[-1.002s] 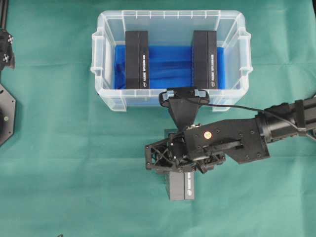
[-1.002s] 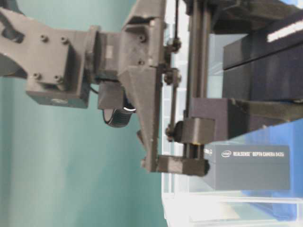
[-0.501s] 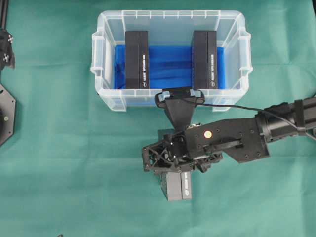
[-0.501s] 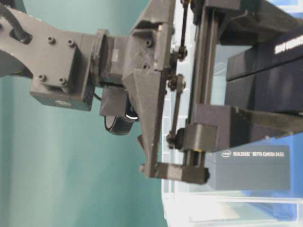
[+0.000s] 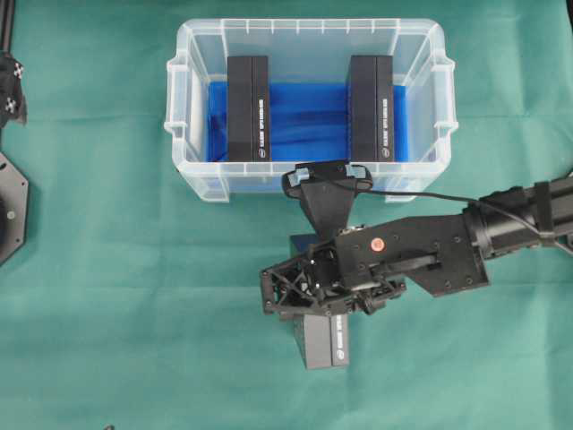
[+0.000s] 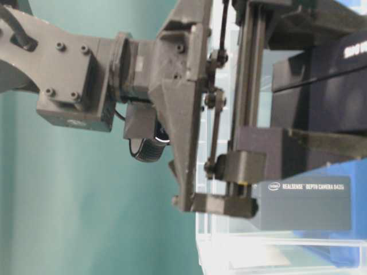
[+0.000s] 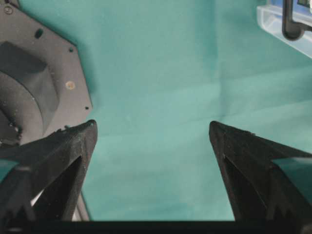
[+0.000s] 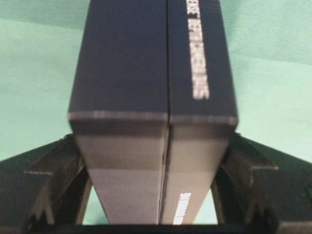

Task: Take out the box from the case.
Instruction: 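Carry the box toward the front and lower it onto the tablecloth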

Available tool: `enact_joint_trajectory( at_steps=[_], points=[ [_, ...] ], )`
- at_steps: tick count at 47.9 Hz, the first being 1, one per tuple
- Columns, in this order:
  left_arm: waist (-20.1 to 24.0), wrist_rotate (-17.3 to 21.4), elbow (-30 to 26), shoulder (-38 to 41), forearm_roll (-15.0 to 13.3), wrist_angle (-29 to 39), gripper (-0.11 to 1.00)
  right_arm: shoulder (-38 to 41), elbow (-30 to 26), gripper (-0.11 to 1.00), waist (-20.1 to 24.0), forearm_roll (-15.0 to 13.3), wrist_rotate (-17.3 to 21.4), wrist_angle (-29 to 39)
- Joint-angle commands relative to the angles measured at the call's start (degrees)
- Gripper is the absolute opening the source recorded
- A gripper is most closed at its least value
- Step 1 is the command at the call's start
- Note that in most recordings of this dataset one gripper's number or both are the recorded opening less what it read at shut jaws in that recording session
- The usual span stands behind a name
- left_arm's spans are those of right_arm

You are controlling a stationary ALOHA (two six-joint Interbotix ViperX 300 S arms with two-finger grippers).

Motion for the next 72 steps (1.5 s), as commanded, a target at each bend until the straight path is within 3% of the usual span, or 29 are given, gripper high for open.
enact_joint_trajectory(
  at_steps=[1,13,42,59,72],
  points=[
    [0.09,0.09,-0.62,-0.18,0.09,-0.09,0.95,-1.85,-0.44,0.78,0.26,0.18,-0.09,0.79],
    [0.09,0.09,-0.62,-0.18,0.00,-0.09,0.95,-2.55,-0.44,0.88,0.26,-0.35,-0.26,1.76],
    [0.09,-0.18,-0.62,-0.18,0.00,-0.09,0.95,-5.10,-1.49,0.89,0.18,-1.67,-0.09,2.55],
    [0.09,-0.18,-0.62,-0.18,0.00,-0.09,0.95,-6.68,-10.63,0.88,0.18,-5.36,0.00,16.70],
    [0.09,0.09,-0.70,-0.18,0.09,-0.09,0.95,-6.68,-16.88,0.88,0.18,-6.50,0.00,22.41]
  ],
)
